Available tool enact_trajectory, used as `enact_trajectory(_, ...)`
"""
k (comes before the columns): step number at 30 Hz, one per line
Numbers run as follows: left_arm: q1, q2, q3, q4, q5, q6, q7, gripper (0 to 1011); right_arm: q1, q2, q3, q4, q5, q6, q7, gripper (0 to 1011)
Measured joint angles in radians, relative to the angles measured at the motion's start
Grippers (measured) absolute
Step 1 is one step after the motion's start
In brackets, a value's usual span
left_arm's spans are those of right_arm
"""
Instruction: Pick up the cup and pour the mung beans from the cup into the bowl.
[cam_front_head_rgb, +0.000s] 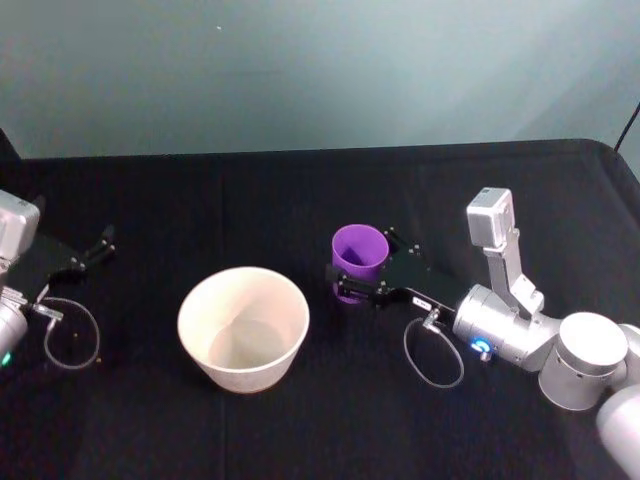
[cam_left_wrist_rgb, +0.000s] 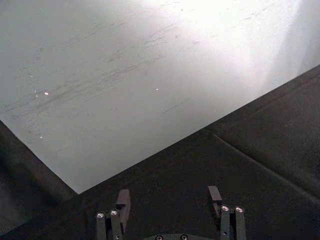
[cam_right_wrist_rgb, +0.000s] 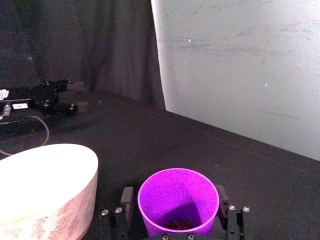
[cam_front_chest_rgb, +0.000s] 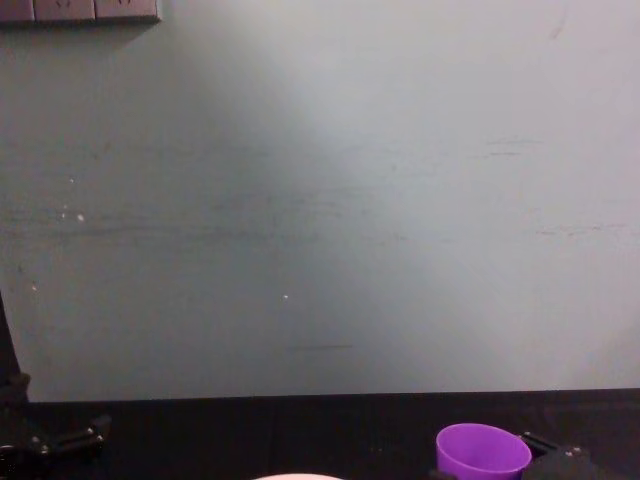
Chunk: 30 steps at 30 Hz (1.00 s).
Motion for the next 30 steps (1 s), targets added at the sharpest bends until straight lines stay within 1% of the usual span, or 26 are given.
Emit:
enact_trajectory(10, 0.0, 0.0, 0.0, 0.0, 0.0, 0.0, 0.0, 1011, -0.001, 0.002, -0.001, -0.002, 0.003, 0.0, -0.001, 1002)
enact_trajectory(13, 0.0, 0.0, 0.0, 0.0, 0.0, 0.0, 0.0, 1012, -0.002, 0.002, -0.001, -0.003, 0.003, -0.001, -0.002, 964)
enact_trajectory(14, 0.0, 0.0, 0.0, 0.0, 0.0, 0.0, 0.0, 1011, -0.002, 0.002, -0.001, -0.003, 0.003, -0.001, -0.002, 920)
enact_trajectory(15, 0.0, 0.0, 0.0, 0.0, 0.0, 0.0, 0.0, 1011, -0.002, 0.002, -0.001, -0.003, 0.004, -0.001, -0.002, 920)
enact_trajectory(18, 0.0, 0.0, 0.0, 0.0, 0.0, 0.0, 0.0, 1011, -0.002, 0.002, -0.001, -0.004, 0.004, -0.001, -0.002, 823)
enact_trajectory(19, 0.0, 0.0, 0.0, 0.0, 0.0, 0.0, 0.0, 1012, -0.003, 0.003, -0.001, -0.004, 0.004, -0.001, -0.002, 810)
enact_trajectory(27, 0.0, 0.0, 0.0, 0.0, 0.0, 0.0, 0.0, 1011, -0.003, 0.003, -0.001, -0.005, 0.005, -0.001, -0.003, 759)
enact_trajectory(30, 0.0, 0.0, 0.0, 0.0, 0.0, 0.0, 0.0, 1011, -0.021, 0.025, 0.002, -0.055, -0.008, 0.016, -0.02, 748)
